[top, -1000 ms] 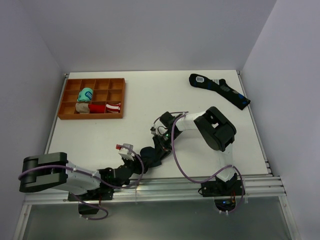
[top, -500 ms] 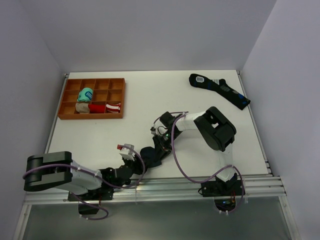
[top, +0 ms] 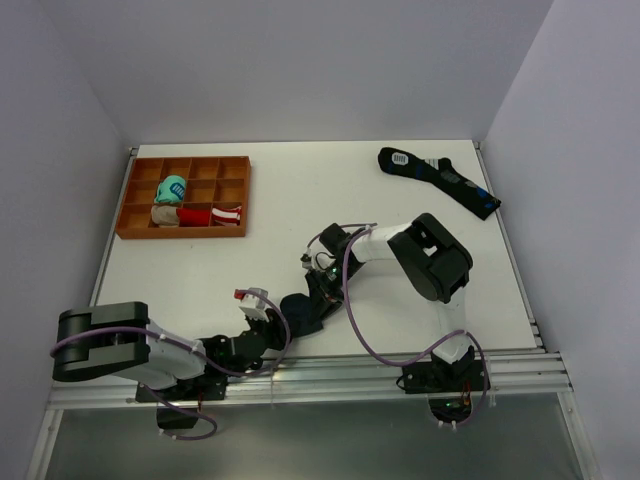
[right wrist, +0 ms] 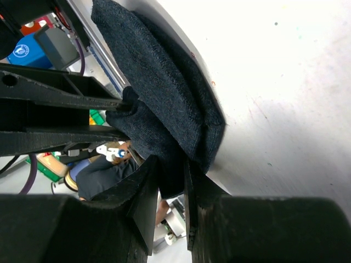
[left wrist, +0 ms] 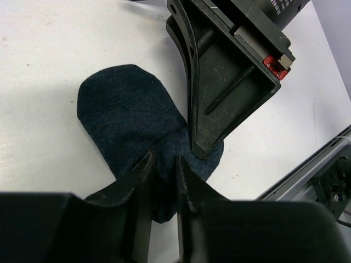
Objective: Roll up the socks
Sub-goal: Roll the sock at the center of the board.
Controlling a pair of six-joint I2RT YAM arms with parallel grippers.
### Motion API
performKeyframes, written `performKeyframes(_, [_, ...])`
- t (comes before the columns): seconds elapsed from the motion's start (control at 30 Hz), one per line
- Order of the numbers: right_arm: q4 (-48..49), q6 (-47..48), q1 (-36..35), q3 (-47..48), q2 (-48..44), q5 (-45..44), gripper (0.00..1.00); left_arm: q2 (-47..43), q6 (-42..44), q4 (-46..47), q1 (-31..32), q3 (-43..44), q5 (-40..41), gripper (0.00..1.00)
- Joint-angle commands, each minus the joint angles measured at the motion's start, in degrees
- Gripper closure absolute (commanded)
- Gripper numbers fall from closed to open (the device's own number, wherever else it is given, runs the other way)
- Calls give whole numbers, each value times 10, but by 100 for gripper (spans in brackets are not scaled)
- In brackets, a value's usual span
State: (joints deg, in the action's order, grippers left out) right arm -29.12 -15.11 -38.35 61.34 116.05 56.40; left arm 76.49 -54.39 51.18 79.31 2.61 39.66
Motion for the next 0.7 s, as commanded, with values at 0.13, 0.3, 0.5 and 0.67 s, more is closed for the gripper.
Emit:
performKeyframes(0.13, [58,-5,-3,-45,-10,-139,78,-35,-52,-97,-20,-60,-45,90])
performKeyframes(0.3, [102,-20,-3,-64,-49,-154,68,-48,-72,-118,-45,-67,-81,96])
performKeyframes(0.5, [179,-33,-3,-97,-114,-190,60,-45,-93,-129,-71,-63,-128,100])
performKeyframes(0.67, [244,-44,-3,-140,-174,-233,58,-72,-102,-161,-110,-68,-187,100])
